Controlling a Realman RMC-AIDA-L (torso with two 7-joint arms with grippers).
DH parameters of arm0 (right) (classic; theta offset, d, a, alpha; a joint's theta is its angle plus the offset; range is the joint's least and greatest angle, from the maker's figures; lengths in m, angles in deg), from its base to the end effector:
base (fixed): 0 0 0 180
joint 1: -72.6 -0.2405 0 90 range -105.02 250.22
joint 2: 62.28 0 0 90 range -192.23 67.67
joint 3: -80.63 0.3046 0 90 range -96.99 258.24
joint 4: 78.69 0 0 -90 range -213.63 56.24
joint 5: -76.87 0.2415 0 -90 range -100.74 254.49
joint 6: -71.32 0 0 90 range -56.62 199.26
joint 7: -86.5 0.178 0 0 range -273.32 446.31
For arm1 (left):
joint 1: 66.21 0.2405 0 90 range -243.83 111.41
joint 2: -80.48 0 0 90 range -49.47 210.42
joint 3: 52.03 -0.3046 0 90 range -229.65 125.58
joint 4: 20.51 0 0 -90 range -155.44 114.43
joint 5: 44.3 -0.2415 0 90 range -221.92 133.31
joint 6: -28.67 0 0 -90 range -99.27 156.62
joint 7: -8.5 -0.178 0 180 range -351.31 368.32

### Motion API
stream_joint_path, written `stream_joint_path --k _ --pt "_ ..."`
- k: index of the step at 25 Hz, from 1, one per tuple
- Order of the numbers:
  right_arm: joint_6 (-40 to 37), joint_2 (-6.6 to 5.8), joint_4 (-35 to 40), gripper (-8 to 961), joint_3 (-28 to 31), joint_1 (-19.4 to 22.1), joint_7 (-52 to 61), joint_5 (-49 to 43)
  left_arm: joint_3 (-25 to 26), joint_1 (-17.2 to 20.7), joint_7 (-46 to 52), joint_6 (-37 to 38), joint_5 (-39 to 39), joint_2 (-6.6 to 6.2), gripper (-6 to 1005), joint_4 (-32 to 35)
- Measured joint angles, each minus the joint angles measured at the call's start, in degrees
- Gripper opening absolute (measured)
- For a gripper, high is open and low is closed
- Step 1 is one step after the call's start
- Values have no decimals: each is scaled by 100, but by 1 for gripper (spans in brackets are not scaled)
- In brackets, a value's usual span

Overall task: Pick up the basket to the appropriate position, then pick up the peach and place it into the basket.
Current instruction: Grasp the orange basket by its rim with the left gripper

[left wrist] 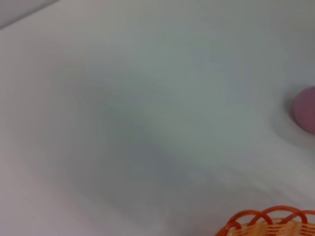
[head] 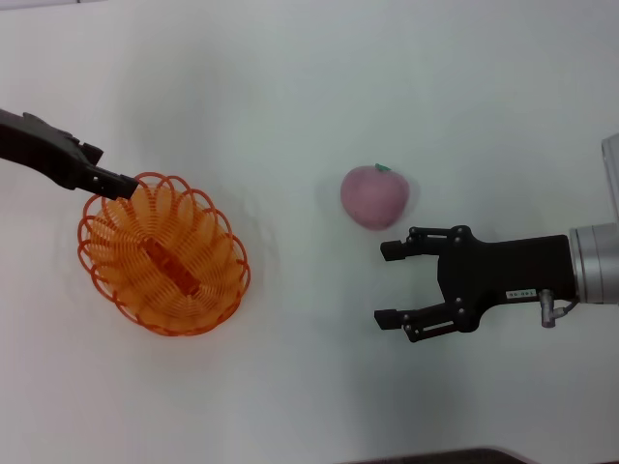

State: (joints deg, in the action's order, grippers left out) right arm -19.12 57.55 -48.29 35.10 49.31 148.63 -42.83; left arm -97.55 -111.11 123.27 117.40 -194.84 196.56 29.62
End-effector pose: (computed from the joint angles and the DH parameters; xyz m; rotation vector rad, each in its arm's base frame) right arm 0.3518 0.3047 -0.1043 -2.9250 0.4832 0.5712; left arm -0.2814 0.4567 -0.0149 -2.7368 -0.9135 0.2479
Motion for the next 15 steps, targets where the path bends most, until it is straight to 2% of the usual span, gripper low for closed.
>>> stream_joint_path --k 8,15 --pt "0 5 0 928 -30 -7 0 0 -227 -421 71 -178 -651 30 752 -460" --pt "0 6 0 928 -32 -13 0 0 -349 -457 99 -648 -981 207 752 -728"
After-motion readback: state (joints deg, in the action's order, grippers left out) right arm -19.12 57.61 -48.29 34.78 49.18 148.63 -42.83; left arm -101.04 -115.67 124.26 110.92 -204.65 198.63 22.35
